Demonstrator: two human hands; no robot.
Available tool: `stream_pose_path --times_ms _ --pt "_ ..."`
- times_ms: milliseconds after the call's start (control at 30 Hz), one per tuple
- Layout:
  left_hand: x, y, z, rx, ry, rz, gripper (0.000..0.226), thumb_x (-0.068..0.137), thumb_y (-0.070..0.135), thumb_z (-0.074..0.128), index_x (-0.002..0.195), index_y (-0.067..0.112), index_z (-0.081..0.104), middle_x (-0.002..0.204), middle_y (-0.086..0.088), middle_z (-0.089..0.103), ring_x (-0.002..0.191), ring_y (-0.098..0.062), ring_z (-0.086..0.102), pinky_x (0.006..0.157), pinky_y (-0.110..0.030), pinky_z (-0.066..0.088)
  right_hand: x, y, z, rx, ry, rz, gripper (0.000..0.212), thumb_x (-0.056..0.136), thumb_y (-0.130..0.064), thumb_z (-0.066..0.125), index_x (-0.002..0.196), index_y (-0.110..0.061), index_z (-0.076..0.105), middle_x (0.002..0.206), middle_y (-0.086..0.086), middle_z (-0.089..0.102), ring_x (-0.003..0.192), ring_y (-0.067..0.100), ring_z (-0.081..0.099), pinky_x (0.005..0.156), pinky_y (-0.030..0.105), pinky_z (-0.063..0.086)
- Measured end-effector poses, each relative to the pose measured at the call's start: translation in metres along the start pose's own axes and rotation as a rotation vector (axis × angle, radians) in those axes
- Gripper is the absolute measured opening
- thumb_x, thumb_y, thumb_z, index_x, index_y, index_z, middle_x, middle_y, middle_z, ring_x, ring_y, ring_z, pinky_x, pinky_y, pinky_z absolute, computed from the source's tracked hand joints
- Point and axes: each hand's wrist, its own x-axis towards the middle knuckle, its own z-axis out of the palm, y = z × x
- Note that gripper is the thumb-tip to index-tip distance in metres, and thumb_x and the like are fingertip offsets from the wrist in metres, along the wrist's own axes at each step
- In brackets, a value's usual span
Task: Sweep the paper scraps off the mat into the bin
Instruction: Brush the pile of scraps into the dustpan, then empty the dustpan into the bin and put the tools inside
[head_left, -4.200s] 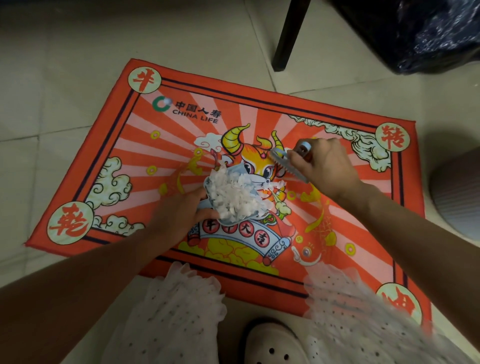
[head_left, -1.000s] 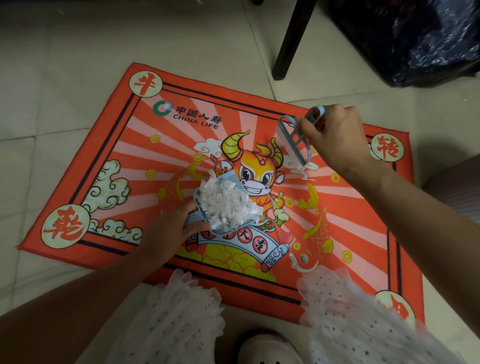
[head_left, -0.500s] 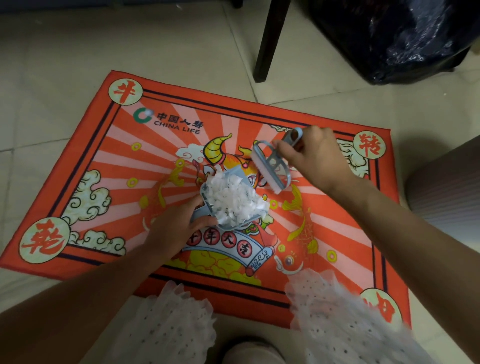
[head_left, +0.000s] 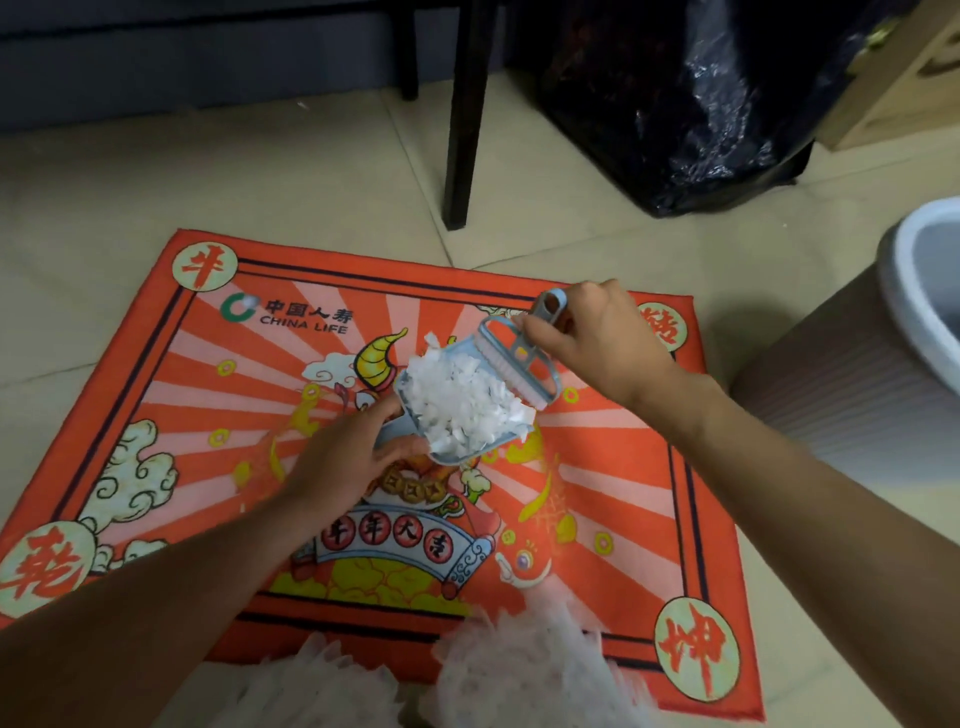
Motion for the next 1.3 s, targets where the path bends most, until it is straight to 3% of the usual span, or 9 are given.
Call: stream_pose_path --times_ms 200,333,500,700,767,867,1000,1167,1300 --pt "0.018 0.022 -0.016 0.06 -0.001 0.014 0.053 0.078 0.076 0.045 0.107 0.032 0.049 0.061 -0.009 0.055 0.044 -0.021 0.047 0.044 -0.034 0.027 0.002 0.002 -0.037 -0.012 0.002 0.026 0.039 0.091 -0.039 0.057 0.068 -0.008 0.063 0.05 0.004 0.045 0.055 0.026 0.039 0.06 0.036 0.04" --pt "0.028 0.054 -0.034 0.06 0.012 0.053 0.037 0.08 0.071 0.05 0.103 0.042 0.046 0.054 0.001 0.051 0.039 -0.01 0.04 0.042 -0.024 0.024 0.002 0.004 -0.069 -0.03 0.024 0.055 0.04 0.091 -0.039 0.058 0.065 -0.008 0.059 0.047 0.001 0.04 0.057 0.028 0.037 0.059 0.037 0.038" --pt "0.039 0.086 -0.05 0.023 -0.011 0.136 0.055 0.072 0.088 0.037 0.109 0.048 0.047 0.068 0.011 0.062 0.047 -0.002 0.053 0.041 -0.019 0.034 -0.001 0.007 -0.106 -0.011 0.063 0.068 0.038 0.091 -0.04 0.057 0.069 -0.009 0.065 0.05 -0.001 0.046 0.06 0.026 0.045 0.062 0.036 0.042" --pt "0.06 0.131 -0.063 0.069 -0.076 0.152 0.043 0.083 0.061 0.055 0.123 0.046 0.051 0.077 0.003 0.069 0.055 -0.013 0.059 0.05 -0.025 0.038 -0.004 0.023 -0.152 -0.045 0.14 0.16 0.051 0.088 -0.043 0.061 0.051 -0.018 0.036 0.048 0.0 0.037 0.054 0.024 0.036 0.058 0.032 0.03" --pt "0.068 0.149 -0.069 0.069 -0.103 0.157 0.049 0.079 0.066 0.054 0.124 0.046 0.05 0.087 0.01 0.07 0.068 -0.005 0.063 0.061 -0.027 0.05 -0.005 0.029 -0.17 -0.044 0.166 0.2 0.05 0.087 -0.046 0.06 0.054 -0.016 0.039 0.053 0.004 0.043 0.059 0.027 0.043 0.059 0.031 0.032" --pt "0.081 0.18 -0.077 0.091 -0.108 0.19 0.051 0.075 0.068 0.052 0.118 0.04 0.055 0.078 0.016 0.064 0.057 0.004 0.053 0.053 -0.024 0.04 -0.01 0.041 -0.2 -0.033 0.198 0.209 0.047 0.086 -0.046 0.059 0.058 -0.01 0.05 0.056 0.005 0.055 0.059 0.025 0.052 0.058 0.033 0.041" --pt "0.097 0.221 -0.078 0.101 -0.114 0.225 0.045 0.074 0.071 0.054 0.109 0.043 0.056 0.081 0.011 0.067 0.063 0.0 0.058 0.061 -0.028 0.047 -0.024 0.059 -0.241 -0.044 0.22 0.221 0.052 0.08 -0.058 0.048 0.063 -0.01 0.061 0.059 0.008 0.063 0.059 0.025 0.06 0.062 0.041 0.053" --pt "0.118 0.279 -0.064 0.134 -0.124 0.318 0.055 0.071 0.082 0.049 0.107 0.041 0.056 0.092 0.01 0.069 0.083 -0.012 0.063 0.079 -0.039 0.052 -0.057 0.089 -0.287 -0.102 0.285 0.249 0.045 0.09 -0.041 0.059 0.067 -0.003 0.065 0.059 0.013 0.065 0.058 0.03 0.061 0.06 0.044 0.052" --pt "0.123 0.332 -0.039 0.098 -0.157 0.355 0.037 0.082 0.063 0.061 0.111 0.04 0.061 0.087 0.009 0.068 0.079 -0.013 0.06 0.074 -0.033 0.049 -0.09 0.117 -0.316 -0.13 0.336 0.318 0.045 0.09 -0.04 0.059 0.067 -0.003 0.064 0.06 0.013 0.066 0.059 0.03 0.062 0.061 0.043 0.053"
